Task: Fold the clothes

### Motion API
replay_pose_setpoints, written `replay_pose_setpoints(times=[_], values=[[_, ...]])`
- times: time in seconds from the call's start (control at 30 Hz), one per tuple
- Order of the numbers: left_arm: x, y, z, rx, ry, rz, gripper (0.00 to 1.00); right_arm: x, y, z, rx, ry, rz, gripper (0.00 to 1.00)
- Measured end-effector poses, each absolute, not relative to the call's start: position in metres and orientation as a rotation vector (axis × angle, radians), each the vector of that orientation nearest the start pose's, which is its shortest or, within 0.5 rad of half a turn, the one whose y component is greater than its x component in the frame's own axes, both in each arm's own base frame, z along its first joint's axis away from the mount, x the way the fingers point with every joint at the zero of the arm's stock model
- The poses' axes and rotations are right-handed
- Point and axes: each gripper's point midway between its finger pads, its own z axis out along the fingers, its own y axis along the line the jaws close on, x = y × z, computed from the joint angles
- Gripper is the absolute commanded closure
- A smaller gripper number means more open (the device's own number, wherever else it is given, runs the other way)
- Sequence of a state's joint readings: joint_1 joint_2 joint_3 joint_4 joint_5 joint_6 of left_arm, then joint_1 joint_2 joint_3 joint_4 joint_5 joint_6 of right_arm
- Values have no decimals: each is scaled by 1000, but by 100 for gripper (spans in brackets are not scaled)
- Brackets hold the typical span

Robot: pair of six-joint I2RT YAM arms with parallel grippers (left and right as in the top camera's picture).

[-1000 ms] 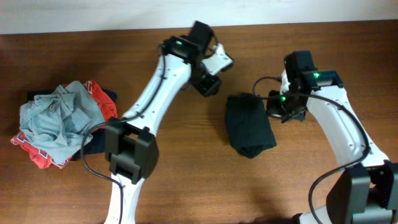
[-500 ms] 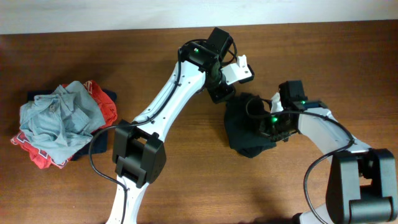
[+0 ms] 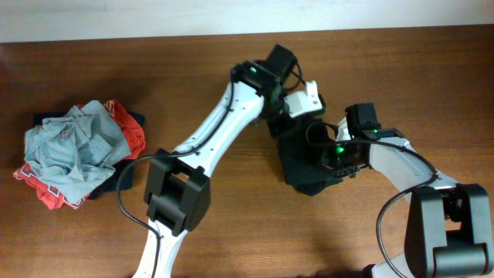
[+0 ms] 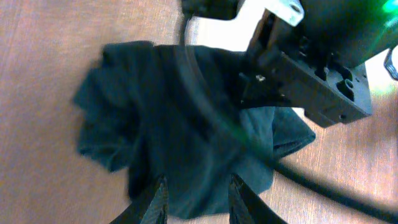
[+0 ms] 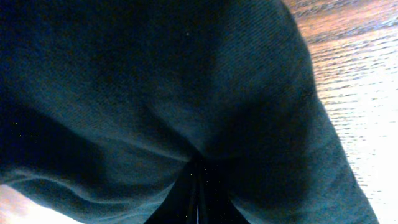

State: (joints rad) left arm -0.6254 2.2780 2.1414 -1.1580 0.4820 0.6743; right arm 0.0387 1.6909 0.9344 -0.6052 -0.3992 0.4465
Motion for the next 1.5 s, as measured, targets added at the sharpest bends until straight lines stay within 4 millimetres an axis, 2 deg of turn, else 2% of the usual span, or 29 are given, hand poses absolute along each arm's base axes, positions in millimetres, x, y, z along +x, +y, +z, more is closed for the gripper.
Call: replay_pose_setpoints(times=[0.17, 0.33, 0.43, 0.6, 0.73, 0.87, 0.93, 1.07, 1.13, 1.17, 1.23, 1.33, 1.43, 1.5], values=[[357, -373, 83, 1804, 2107, -635, 70, 316, 79, 24, 542, 2916, 658, 96], [394, -370, 49, 1639, 2136, -448, 68, 315, 80, 23, 570, 2921, 663, 96], [417, -360, 43, 1511, 2179, -370, 66, 313, 80, 23, 582, 2927, 663, 96], [446, -337, 45, 1362, 2236, -315, 64, 308, 79, 22, 596, 2949, 660, 96], [458, -319, 44, 1297, 2278, -278, 64, 305, 79, 21, 601, 2958, 658, 96], [453, -301, 39, 1265, 2385, -211, 64, 305, 82, 23, 545, 2959, 686, 96], [446, -291, 43, 1258, 2453, -181, 60, 305, 89, 28, 435, 2949, 775, 88], [450, -286, 77, 1216, 2492, -154, 47, 307, 107, 62, 193, 2820, 1036, 59], [452, -284, 97, 1181, 2494, -152, 38, 312, 103, 84, 134, 2731, 1066, 36], [452, -283, 108, 1156, 2495, -157, 36, 315, 97, 96, 123, 2684, 1059, 25], [448, -280, 127, 1107, 2512, -170, 36, 322, 80, 113, 147, 2614, 1022, 11], [437, -275, 145, 1041, 2558, -188, 42, 330, 49, 121, 213, 2560, 950, 4], [421, -266, 145, 998, 2647, -193, 43, 333, 26, 114, 235, 2554, 890, 3], [411, -257, 141, 975, 2717, -184, 43, 333, 20, 106, 233, 2570, 869, 2]])
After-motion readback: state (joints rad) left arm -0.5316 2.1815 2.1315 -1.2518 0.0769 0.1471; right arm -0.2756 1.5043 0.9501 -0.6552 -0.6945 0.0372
